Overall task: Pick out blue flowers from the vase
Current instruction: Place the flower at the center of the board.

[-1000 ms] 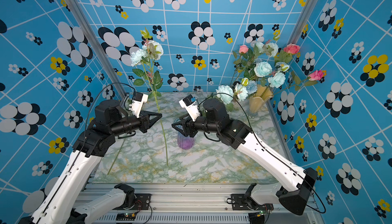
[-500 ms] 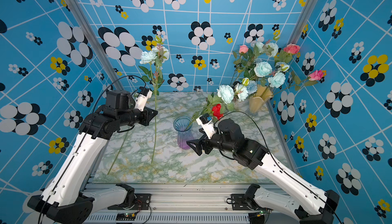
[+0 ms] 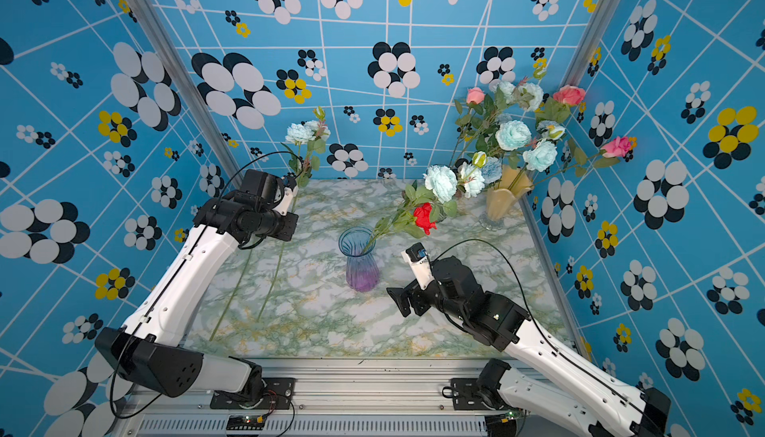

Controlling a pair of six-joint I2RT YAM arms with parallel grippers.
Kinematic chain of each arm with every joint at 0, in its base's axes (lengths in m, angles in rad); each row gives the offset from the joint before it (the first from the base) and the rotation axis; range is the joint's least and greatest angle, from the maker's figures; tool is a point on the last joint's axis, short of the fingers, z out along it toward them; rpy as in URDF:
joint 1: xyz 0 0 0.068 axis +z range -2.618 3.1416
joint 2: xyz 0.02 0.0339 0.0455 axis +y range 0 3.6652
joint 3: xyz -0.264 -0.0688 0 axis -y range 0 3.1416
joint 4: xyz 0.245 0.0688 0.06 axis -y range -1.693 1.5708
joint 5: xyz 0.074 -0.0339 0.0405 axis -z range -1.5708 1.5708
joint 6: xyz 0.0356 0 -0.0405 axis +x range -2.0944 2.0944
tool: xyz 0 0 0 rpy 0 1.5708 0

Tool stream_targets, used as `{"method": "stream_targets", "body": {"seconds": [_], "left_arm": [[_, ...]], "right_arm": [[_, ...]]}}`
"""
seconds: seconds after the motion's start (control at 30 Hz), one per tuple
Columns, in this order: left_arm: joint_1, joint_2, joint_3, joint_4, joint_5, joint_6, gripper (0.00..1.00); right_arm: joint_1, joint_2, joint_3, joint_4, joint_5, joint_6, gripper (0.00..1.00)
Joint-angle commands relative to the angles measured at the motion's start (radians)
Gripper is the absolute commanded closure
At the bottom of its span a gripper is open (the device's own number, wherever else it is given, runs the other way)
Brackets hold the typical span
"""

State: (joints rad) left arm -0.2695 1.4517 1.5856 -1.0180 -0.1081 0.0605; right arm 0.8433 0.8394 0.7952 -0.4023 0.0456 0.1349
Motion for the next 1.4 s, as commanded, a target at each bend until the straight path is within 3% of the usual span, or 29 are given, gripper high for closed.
{"method": "stream_targets", "body": {"seconds": [0.0, 0.23, 0.53, 0.93, 1.37], "left_arm": [[0.033, 0.044, -0.007, 0.002, -0.068, 0.03, 1.0], [0.067, 0.208, -0.029, 0.037, -0.101, 0.05, 1.0], [0.193, 0.391, -0.049, 0.133, -0.033, 0.035, 1.0], [0.202, 0.559, -0.023, 0.229, -0.139, 0.04, 1.0], [0.242, 0.684, 0.056, 0.205, -0.223, 0.087, 1.0]], "right_arm": [[-0.001, -0.018, -0.029, 0.073, 0.061, -0.017, 0.01], [-0.002, -0.028, -0.11, 0.143, 0.133, -0.001, 0.01], [-0.001, -0.046, -0.126, 0.152, 0.158, -0.003, 0.01], [-0.003, -0.071, -0.128, 0.137, 0.172, -0.004, 0.01], [-0.003, -0.061, -0.126, 0.133, 0.18, -0.006, 0.01]]}}
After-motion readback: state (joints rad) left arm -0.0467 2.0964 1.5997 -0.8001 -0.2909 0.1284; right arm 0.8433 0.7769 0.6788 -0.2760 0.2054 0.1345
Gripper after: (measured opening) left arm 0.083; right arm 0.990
